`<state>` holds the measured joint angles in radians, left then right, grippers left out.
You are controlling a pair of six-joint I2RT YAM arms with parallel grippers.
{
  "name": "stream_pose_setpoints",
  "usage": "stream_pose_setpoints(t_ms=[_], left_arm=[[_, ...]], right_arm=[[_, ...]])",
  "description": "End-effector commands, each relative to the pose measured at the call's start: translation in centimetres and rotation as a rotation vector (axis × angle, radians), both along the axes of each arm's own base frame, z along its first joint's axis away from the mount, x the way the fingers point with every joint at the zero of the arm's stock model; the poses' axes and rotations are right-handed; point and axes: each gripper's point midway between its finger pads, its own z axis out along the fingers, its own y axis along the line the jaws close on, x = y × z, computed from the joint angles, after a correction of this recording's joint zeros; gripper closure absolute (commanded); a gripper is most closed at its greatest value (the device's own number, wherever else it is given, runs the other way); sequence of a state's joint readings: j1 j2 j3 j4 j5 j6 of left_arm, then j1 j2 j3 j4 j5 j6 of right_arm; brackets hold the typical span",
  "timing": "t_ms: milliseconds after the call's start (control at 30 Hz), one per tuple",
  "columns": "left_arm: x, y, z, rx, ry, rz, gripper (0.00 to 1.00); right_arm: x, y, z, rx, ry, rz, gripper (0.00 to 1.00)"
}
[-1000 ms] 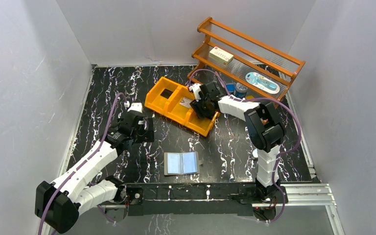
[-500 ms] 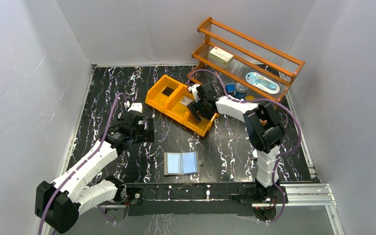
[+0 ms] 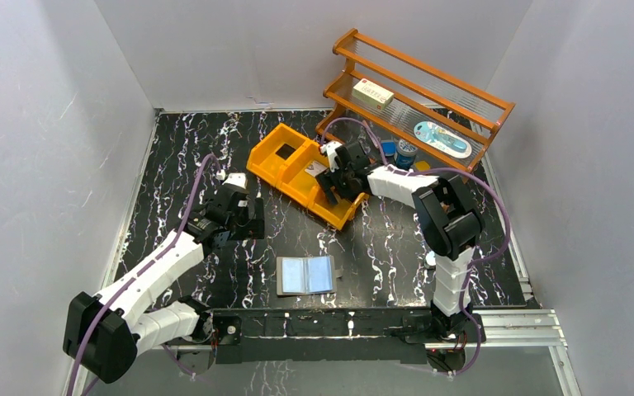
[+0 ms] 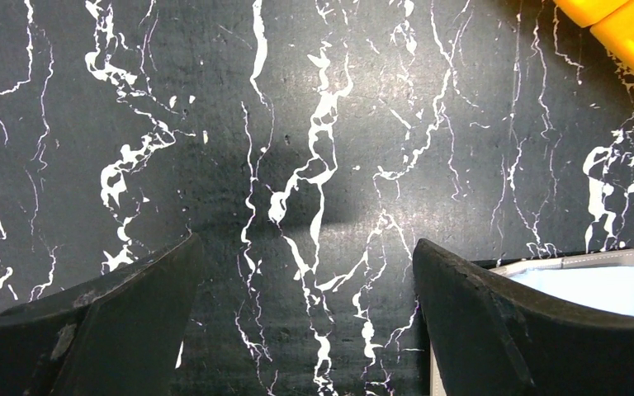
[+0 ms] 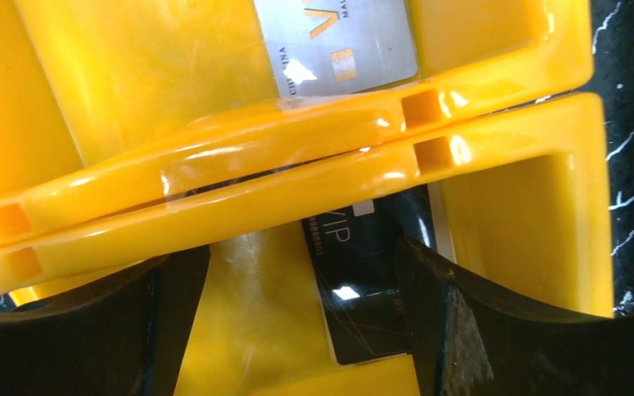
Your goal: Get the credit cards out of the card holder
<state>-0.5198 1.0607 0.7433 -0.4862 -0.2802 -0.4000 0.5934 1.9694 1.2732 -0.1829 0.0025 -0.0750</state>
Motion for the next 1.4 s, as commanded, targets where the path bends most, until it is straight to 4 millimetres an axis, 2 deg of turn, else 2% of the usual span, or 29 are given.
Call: stream_pose_setpoints(t_ms=[0, 167, 267, 333, 400, 600, 700, 767, 967, 1033, 1133, 1233, 1367], left_arm=[[0.2, -0.3, 0.0, -0.012, -0.006, -0.016, 0.02], [0.1, -0.4, -0.1, -0.015, -0.004, -0.024, 0.02], [0.1, -0.4, -0.1, -0.014, -0.004, -0.023, 0.02], [0.1, -0.4, -0.2, -0.015, -0.003, -0.022, 0.02], [0.2, -0.4, -0.1, -0.017, -0.005, -0.022, 0.02], [0.2, -0.4, -0.1, -0.017, -0.008, -0.024, 0.02], [0.2, -0.4, 0.0, -0.016, -0.012, -0.021, 0.02], [0.2, -0.4, 0.0, -0.018, -0.011, -0.021, 0.02], [0.2, -0.4, 0.0, -0.018, -0.012, -0.023, 0.02], [0.2, -0.4, 0.0, -0.019, -0.011, -0.023, 0.02], [0.2, -0.5, 0.0, -0.020, -0.009, -0.027, 0.02], [0.2, -0.5, -0.1, -0.019, -0.009, -0.026, 0.02], [0.2, -0.5, -0.3, -0.017, -0.001, -0.029, 0.02]], right_arm=[[-14.0, -3.7, -7.0, -0.111, 0.597, 0.001, 0.15], [-15.5, -2.4, -6.2, -0.098, 0.595, 0.042, 0.19], [-16.2, -2.3, -5.9, -0.113, 0.580, 0.025, 0.19], [-15.1, -2.3, -5.2, -0.112, 0.515, -0.009, 0.18], [-13.2, -2.0, -3.8, -0.118, 0.440, -0.031, 0.18], [-7.6, 0.7, 2.7, -0.049, 0.230, -0.030, 0.16], [-5.7, 0.6, 4.4, -0.060, 0.158, -0.063, 0.14], [-5.0, -0.5, 3.9, -0.116, 0.144, -0.101, 0.14], [-4.7, -3.4, 1.0, -0.201, 0.161, -0.148, 0.14], [-5.1, -3.7, -0.2, -0.185, 0.199, -0.134, 0.12], [-6.5, -5.5, -2.7, -0.292, 0.283, -0.144, 0.11], [-9.3, -4.5, -4.2, -0.238, 0.415, -0.084, 0.15], [-12.4, -2.0, -4.3, -0.123, 0.504, 0.004, 0.24]])
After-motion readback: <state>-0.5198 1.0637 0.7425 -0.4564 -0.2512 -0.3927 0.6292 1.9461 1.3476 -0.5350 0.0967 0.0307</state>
